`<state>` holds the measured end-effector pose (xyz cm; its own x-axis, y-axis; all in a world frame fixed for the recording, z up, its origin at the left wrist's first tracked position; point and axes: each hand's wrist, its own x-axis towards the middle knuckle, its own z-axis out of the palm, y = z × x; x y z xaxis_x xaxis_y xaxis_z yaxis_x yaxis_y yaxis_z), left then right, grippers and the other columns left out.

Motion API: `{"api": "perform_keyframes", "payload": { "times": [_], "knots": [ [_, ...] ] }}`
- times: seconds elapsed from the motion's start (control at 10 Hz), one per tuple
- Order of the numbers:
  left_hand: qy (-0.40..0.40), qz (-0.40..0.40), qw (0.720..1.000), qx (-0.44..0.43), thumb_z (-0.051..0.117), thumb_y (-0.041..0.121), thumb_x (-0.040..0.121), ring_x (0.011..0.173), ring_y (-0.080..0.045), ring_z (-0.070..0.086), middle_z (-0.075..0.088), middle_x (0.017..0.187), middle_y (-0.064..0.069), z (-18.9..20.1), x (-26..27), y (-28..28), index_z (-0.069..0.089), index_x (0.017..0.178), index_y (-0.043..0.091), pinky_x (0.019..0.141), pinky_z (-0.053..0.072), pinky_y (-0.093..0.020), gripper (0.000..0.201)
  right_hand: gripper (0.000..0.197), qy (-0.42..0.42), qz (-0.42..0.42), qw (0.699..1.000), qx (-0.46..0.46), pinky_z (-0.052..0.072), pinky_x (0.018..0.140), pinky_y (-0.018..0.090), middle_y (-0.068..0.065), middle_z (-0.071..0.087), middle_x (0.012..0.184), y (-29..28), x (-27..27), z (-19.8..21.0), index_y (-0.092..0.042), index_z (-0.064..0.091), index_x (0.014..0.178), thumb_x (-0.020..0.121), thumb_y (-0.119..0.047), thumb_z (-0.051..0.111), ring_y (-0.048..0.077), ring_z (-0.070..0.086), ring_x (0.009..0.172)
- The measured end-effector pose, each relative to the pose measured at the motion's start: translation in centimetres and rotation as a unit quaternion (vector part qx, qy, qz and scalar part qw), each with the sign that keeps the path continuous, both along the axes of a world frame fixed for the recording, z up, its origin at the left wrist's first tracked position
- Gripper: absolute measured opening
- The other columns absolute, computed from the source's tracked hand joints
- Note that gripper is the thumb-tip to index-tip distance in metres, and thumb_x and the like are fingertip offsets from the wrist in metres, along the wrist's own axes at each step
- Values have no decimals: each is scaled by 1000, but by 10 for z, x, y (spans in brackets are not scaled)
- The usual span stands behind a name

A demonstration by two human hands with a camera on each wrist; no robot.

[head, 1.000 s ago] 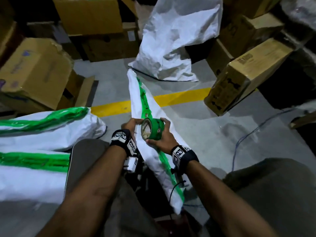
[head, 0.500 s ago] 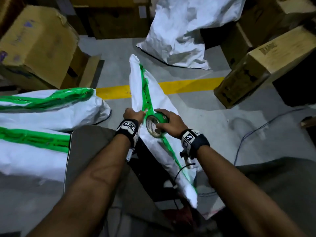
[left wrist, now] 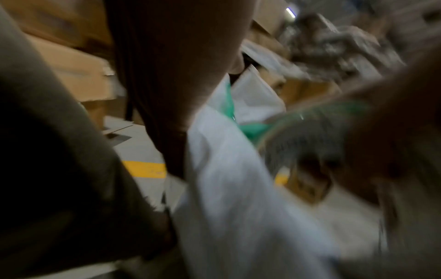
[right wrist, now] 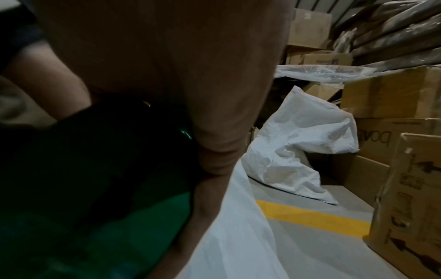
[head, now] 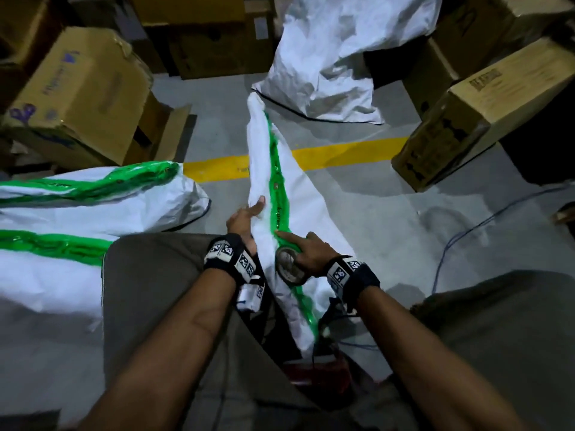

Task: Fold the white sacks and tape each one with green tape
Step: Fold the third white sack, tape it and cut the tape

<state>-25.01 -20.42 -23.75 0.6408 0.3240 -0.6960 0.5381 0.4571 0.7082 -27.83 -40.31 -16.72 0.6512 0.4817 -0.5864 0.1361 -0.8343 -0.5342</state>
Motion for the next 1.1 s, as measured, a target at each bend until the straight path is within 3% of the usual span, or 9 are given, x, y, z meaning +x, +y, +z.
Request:
{"api": "perform_keyframes", "payload": {
  "times": [0.1, 0.2, 0.3, 0.4, 0.5, 0.7, 0.9, 1.0, 1.1],
  "knots": [
    [7, -23, 1000, 6, 94, 43, 62, 117, -28, 63, 64, 131, -2, 13, -26, -19, 63, 130, 15, 102, 48, -56, 80, 57, 9, 2, 1000, -14, 46, 93, 37, 16, 44, 114, 9, -6, -9, -55, 28, 150, 98, -48, 50, 47, 60, 101],
    [74, -183, 975, -100, 70, 41, 91, 110, -35, 64, 63, 126, -20, 18, -45, -28, 58, 130, 3, 102, 49, -55, 57, 66, -5, 1, 1000, -22, 46, 91, 39, 17, 45, 114, 12, -10, -6, -46, 29, 153, 91, -44, 52, 47, 59, 101],
    [81, -150, 973, -154, 46, 22, 104, 76, -32, 70, 71, 88, -21, 19, -54, -37, 62, 107, 1, 71, 60, -40, 27, 71, -31, -34, 999, -15, 46, 90, 41, 19, 44, 123, 16, -16, -3, -19, 32, 148, 87, -32, 64, 45, 58, 107],
    [122, -130, 984, -14, 63, 27, 91, 92, -31, 64, 63, 103, -16, 15, -52, -39, 56, 129, 0, 86, 56, -38, 47, 66, -90, -113, 988, 59, 50, 84, 42, 13, 40, 118, 17, -25, -2, -10, 34, 127, 78, -26, 76, 38, 56, 101],
    [129, -99, 976, 148, 69, 29, 85, 121, -34, 59, 59, 132, -17, 23, -41, -28, 51, 139, -3, 101, 51, -39, 65, 70, -131, -194, 958, 168, 49, 87, 38, 6, 47, 119, 11, -34, 0, -20, 39, 129, 71, -23, 78, 27, 52, 108],
    [91, -66, 977, 179, 91, 42, 48, 84, -24, 71, 73, 97, -9, 17, -21, -7, 71, 100, 0, 82, 61, -39, 69, 78, -152, -131, 968, 151, 46, 88, 35, 8, 60, 103, -6, -32, 20, -41, 44, 144, 67, -37, 57, 28, 55, 105],
    [68, -97, 985, 129, 84, 26, 71, 94, -27, 69, 69, 107, -13, 39, -22, 10, 63, 101, 9, 90, 59, -43, 40, 93, -71, 109, 990, -55, 44, 91, 40, 10, 59, 132, -35, -53, 36, -56, 7, 153, 65, -73, 30, 34, 56, 117],
    [21, -143, 988, -44, 76, 25, 83, 97, -30, 68, 70, 109, -16, 62, -38, -2, 63, 119, 0, 98, 54, -46, 46, 83, -63, 102, 991, -62, 41, 90, 39, 18, 55, 118, -25, -54, 24, -52, -1, 155, 91, -54, 52, 38, 56, 113],
    [-28, -188, 954, -234, 74, 22, 86, 113, -33, 62, 71, 115, -17, 82, -55, -13, 67, 117, 1, 115, 36, -51, 38, 83, -71, 56, 995, -52, 40, 92, 38, 18, 54, 122, -15, -55, 15, -47, 2, 157, 94, -43, 57, 38, 54, 117]
  ]
}}
